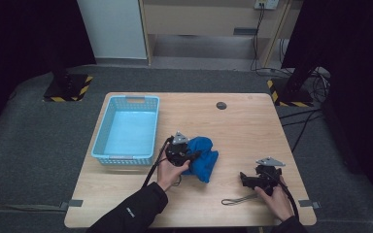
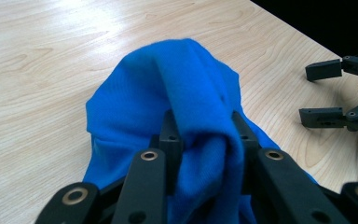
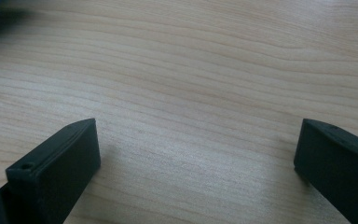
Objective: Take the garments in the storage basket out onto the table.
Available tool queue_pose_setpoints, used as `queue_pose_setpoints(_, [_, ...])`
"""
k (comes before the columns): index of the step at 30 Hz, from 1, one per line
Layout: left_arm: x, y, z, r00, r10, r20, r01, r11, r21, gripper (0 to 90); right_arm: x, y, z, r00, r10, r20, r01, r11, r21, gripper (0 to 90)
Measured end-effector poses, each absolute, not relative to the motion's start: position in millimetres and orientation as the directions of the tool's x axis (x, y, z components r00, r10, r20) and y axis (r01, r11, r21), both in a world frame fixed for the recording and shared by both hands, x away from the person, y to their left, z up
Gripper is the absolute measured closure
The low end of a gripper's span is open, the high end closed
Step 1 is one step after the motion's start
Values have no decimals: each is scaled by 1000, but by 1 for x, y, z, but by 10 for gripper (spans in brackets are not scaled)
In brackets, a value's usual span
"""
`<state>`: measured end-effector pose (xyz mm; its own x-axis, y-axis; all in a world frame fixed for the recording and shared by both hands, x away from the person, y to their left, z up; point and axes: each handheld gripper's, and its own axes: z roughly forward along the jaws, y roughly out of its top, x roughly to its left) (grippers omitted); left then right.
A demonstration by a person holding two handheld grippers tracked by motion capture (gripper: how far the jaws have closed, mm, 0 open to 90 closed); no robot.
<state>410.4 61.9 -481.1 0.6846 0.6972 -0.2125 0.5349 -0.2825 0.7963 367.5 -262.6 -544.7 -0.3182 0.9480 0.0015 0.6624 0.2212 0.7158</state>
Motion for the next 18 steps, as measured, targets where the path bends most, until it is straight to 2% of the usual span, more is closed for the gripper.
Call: queue_pose_setpoints(18, [409,53,-501,706,684,-183,540,-352,765,684,368,-263,-545,-318,948,1,662,221,716,4])
